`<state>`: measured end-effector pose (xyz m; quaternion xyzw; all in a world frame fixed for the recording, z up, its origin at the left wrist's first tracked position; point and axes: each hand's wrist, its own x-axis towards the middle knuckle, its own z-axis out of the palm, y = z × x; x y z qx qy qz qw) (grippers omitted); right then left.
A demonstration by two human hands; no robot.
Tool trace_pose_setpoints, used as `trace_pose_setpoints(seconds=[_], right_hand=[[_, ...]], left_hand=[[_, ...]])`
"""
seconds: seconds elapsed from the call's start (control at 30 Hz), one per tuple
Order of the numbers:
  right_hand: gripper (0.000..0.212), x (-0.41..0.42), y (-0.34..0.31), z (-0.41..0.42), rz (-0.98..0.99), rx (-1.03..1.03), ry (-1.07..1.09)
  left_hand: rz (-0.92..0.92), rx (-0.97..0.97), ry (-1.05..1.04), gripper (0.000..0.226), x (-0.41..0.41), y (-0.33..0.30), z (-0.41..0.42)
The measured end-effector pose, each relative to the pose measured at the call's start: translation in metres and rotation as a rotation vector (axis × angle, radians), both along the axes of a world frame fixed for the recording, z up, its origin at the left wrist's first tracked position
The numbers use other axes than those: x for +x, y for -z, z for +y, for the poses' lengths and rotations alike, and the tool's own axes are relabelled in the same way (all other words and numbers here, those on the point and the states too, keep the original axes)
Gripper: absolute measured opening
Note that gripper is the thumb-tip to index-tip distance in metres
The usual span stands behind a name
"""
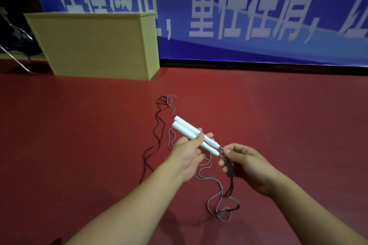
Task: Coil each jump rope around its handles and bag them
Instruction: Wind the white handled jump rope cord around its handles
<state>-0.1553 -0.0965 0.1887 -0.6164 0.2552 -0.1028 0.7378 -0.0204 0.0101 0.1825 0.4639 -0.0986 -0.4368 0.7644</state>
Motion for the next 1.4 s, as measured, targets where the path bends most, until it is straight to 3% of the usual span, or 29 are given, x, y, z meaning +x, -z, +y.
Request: trace_pose_setpoints(seconds=[0.43, 0.5, 0.57, 0.67, 0.83, 1.07, 1.2, 1.3, 1.4], right_hand=[[0.013, 0.044, 0.017, 0.011, 0.002, 0.074, -0.01], [0.01, 0.05, 0.019, 0.007, 0.029, 0.066, -0.046], [0.008, 0.049, 0.025, 0.0, 0.096, 0.023, -0.124], [0.006, 0.041, 0.043, -0.013, 0.236, -0.084, -0.255], [0.002, 0.021, 0.048, -0.044, 0.249, -0.201, -0.294], [0.01, 0.009, 0.051, -0.069, 0.298, -0.501, -0.268], [0.013, 0.009, 0.054, -0.074, 0.358, -0.732, -0.213], [0.04, 0.008, 0.053, -0.077, 0.494, -0.889, -0.23], [0.053, 0.008, 0.048, -0.073, 0.472, -0.731, -0.135]], left_hand=[[0.079, -0.079, -0.146, 0.017, 0.042, -0.004, -0.013], [-0.027, -0.045, -0.207, 0.014, 0.052, -0.003, -0.013], [-0.289, 0.076, -0.259, 0.006, 0.061, 0.005, -0.01], [-0.648, 0.236, -0.28, 0.014, 0.068, 0.018, -0.002], [-0.76, 0.343, -0.212, 0.015, 0.075, 0.027, 0.006], [-1.183, 0.483, 0.103, 0.012, 0.067, 0.033, 0.001], [-1.187, 0.474, 0.152, 0.012, 0.07, 0.034, -0.001], [-1.157, 0.496, 0.101, 0.007, 0.079, 0.032, 0.001], [-1.073, 0.485, 0.042, 0.008, 0.082, 0.035, 0.003]])
